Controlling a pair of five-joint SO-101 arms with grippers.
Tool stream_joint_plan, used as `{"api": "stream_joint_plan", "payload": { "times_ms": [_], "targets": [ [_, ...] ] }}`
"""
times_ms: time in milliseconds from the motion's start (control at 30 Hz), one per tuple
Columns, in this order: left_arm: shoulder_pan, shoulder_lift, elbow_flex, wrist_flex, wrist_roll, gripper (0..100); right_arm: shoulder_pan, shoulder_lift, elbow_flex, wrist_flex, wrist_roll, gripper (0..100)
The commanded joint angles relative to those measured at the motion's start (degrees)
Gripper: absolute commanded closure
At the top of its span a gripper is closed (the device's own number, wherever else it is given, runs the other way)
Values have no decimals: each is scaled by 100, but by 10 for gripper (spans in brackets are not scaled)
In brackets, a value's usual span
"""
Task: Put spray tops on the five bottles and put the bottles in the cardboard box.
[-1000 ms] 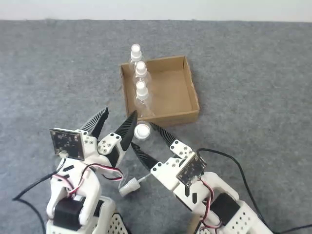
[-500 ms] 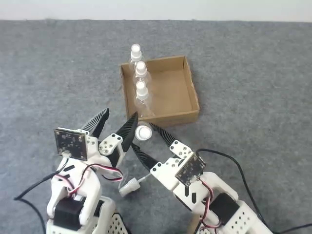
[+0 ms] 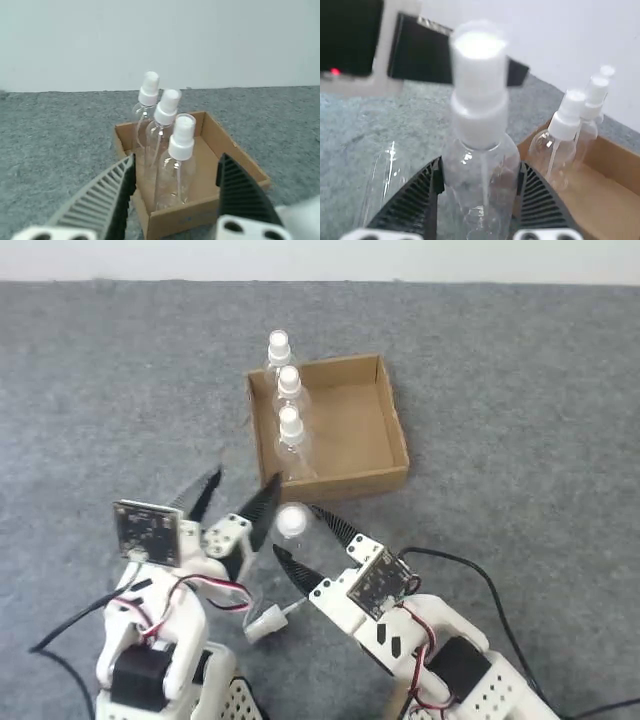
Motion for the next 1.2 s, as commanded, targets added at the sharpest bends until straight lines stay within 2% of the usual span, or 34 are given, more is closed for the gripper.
{"api": "stream_joint_plan", "payload": {
  "times_ms": [0, 233, 367, 500, 600, 867, 1167],
  "targets": [
    [-826, -79, -356, 70, -35, 754, 189, -101, -105, 207, 62, 991],
    [-1802, -79, 22, 53, -18, 754, 848, -101, -167, 242, 62, 991],
    [-2136, -79, 391, 53, -18, 754, 971, -101, -615, 980, 35, 991],
    [-2523, -79, 549, 53, -18, 754, 1235, -101, -1081, 1587, -308, 991],
    [-2576, -79, 734, 35, -18, 754, 1560, -101, -1248, 1648, -211, 991],
    [-2602, -79, 1420, -897, -18, 754, 2114, -92, -1433, 1684, -44, 991],
    [-2602, -79, 1429, -897, -18, 752, 2870, -92, -2277, 1666, -53, 991]
  ]
}}
